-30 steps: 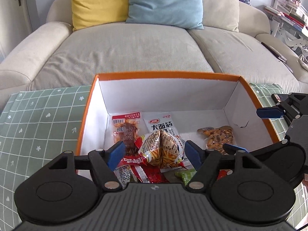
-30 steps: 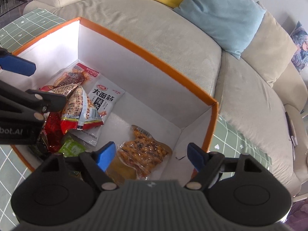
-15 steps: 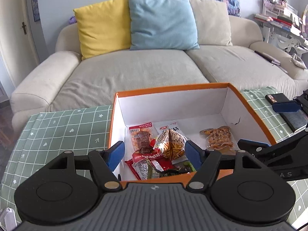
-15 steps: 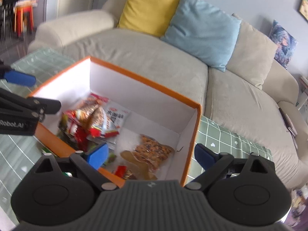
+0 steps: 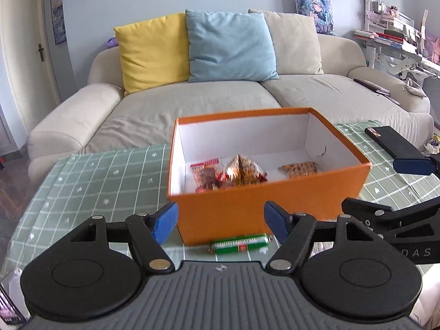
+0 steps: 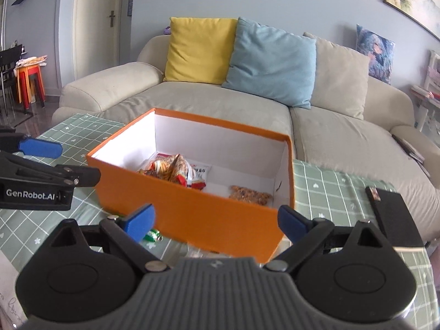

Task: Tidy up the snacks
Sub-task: 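Withdraw both grippers from the box, then grasp the green sausage stick with the left gripper while the right gripper grasps the clear egg pack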

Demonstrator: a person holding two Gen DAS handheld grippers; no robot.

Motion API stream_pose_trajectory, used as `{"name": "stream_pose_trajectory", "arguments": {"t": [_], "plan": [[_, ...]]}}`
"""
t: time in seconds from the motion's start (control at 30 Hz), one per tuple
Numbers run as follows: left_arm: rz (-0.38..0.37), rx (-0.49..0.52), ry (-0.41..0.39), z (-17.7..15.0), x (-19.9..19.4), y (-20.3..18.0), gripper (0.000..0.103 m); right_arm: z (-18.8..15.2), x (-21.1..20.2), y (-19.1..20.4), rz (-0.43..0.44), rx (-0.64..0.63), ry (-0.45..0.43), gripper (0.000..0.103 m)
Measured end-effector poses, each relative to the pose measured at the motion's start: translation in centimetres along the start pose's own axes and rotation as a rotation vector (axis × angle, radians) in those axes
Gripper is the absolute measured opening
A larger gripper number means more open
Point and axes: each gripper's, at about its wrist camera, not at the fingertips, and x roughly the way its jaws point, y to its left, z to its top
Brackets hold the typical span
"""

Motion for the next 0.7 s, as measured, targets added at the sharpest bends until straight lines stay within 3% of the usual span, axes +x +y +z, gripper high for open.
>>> {"name": "stream_pose_trajectory", "arguments": {"t": [0.27, 0.7], "plan": [[-0.029, -0.054, 0.064, -4.4, 0.2, 0.7, 0.084, -3.9, -1.5, 1.1, -0.093, 0.033, 0.004, 0.093], [-0.124, -0.132, 0.171, -8.6, 2.1, 1.5, 0.077, -8.3, 1.2, 1.9, -0.072, 0.064, 0.151, 0.092]]}}
